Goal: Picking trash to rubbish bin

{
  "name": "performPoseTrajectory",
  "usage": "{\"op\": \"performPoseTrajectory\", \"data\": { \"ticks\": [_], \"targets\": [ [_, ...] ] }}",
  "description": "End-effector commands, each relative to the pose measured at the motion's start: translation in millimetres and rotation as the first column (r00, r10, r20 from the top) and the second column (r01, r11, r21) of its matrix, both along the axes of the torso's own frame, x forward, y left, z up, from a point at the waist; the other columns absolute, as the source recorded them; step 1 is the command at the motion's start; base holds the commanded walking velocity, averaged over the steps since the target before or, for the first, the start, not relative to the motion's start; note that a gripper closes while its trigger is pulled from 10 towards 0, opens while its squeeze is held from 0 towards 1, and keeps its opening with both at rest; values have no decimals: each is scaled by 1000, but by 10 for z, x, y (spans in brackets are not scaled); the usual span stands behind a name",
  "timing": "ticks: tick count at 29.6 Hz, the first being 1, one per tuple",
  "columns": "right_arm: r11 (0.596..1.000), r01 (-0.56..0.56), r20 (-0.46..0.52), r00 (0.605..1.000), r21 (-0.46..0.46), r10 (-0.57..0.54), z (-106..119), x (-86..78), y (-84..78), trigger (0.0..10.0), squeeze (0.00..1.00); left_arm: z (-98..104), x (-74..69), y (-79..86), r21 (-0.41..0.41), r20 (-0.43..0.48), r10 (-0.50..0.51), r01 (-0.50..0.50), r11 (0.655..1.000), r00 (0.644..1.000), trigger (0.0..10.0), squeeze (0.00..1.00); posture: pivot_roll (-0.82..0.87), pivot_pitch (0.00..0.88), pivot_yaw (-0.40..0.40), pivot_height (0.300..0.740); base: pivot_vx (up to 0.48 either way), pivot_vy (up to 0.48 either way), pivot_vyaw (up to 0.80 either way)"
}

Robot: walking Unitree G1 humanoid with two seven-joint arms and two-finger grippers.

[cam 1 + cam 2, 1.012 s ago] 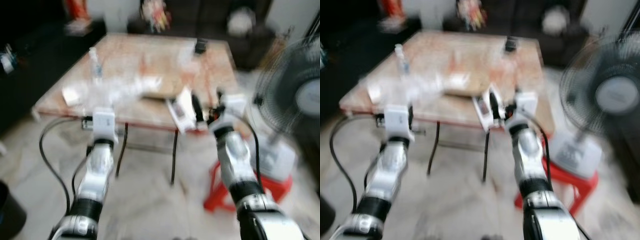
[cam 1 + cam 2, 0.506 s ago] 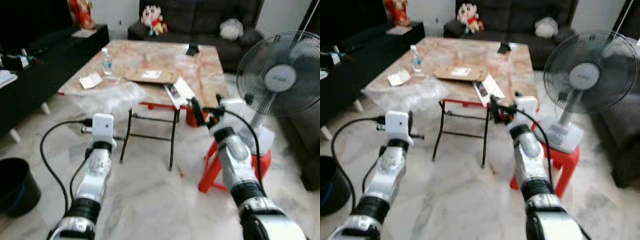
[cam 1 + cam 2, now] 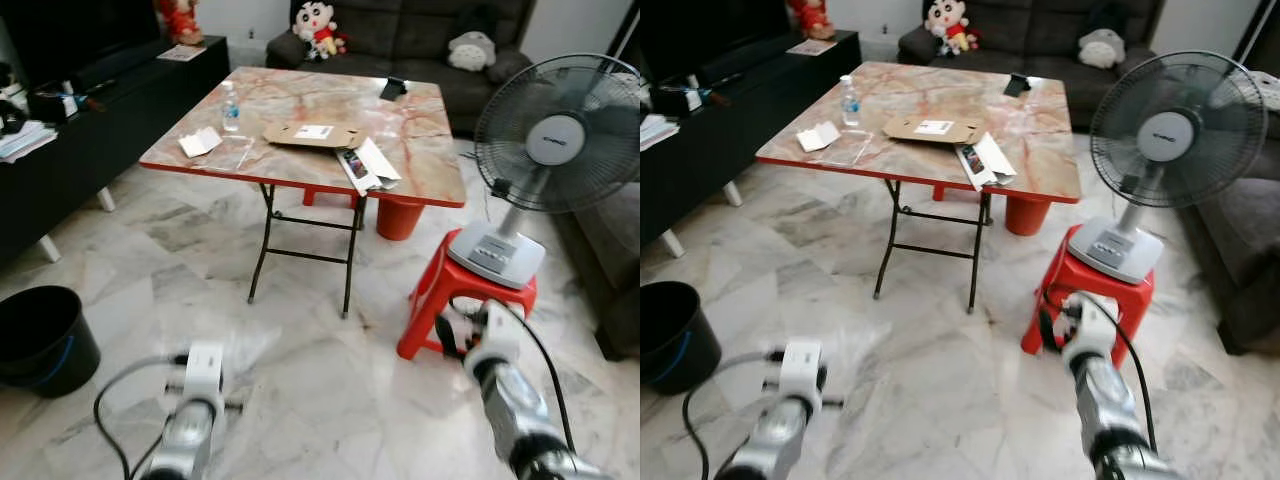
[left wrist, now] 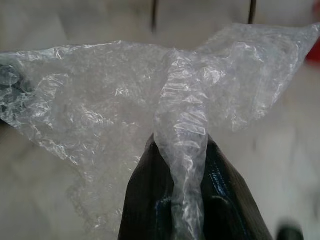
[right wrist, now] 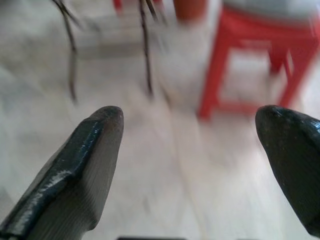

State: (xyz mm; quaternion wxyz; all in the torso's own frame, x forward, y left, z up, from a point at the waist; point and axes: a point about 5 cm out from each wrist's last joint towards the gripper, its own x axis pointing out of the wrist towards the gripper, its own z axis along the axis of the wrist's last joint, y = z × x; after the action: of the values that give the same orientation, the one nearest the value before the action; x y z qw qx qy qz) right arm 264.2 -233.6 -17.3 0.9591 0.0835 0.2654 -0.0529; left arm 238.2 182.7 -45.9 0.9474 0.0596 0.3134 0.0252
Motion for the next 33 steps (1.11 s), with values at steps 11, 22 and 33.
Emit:
{"op": "performPoseTrajectory", "data": {
  "ticks": [11,22,33],
  "targets": [
    [999,14,-250,968,-34,-22,-404,-522,-9,10000,0,-338,-486,-24,18,-234,-15,19,1000,972,10000,0,-16,30,-63,740,0,0,389],
    [999,46,-264,963,-29,-52,-441,-591,-23,10000,0,-306,-458,-24,47,-180,-28,37,998,983,10000,0,-16,16,-41,740,0,0,776],
    [999,39,-259,965,-21,-43,-446,-581,22,10000,0,-236,-395,52,76,-93,22,-15,997,995,10000,0,-8,0,-29,740,0,0,673]
  ]
}}
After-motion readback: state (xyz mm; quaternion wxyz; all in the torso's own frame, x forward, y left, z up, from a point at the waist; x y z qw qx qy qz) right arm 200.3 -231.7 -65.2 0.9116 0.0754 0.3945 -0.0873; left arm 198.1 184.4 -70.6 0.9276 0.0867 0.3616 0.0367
